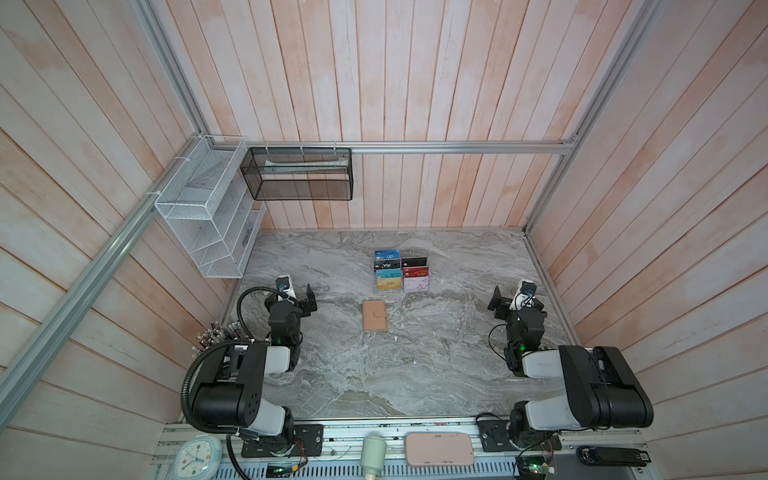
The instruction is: Take the credit cards out of the card holder
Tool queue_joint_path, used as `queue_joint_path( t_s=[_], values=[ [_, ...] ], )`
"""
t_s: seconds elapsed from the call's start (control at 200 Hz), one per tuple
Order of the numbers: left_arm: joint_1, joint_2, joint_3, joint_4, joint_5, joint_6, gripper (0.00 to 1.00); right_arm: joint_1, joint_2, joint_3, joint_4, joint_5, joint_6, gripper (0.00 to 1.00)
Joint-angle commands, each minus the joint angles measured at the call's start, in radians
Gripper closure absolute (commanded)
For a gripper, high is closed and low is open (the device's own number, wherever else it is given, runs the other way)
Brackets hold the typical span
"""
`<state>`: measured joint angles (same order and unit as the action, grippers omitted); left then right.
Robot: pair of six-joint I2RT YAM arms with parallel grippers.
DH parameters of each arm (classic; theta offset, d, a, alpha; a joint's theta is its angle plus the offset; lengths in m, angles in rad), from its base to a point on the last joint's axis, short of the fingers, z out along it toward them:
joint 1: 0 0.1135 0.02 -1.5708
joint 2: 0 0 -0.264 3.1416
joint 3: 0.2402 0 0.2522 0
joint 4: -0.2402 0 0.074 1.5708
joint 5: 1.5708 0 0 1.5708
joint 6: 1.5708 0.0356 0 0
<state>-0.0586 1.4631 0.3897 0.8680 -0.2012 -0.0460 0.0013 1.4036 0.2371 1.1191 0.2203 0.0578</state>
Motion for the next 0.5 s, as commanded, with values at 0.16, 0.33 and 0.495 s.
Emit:
queue_joint_path(
  t_s=[0.16,0.33,0.495],
  values=[
    [-0.104,-0.191,0.195,-0.550,-0.187,-0.220,0.00,0.058,-0.164,0.100,-0.326,0.057,0.105,0.02],
    [-0.113,-0.278,0.288,-0.772,-0.028,-0.404,0.00,0.159,-0.250,0.193,-0.527,0.068,0.144,0.02],
    [-0.119,-0.263,0.322,-0.857,0.272,-0.578,0.00,0.288,-0.282,0.307,-0.750,0.000,0.138,0.02]
  ],
)
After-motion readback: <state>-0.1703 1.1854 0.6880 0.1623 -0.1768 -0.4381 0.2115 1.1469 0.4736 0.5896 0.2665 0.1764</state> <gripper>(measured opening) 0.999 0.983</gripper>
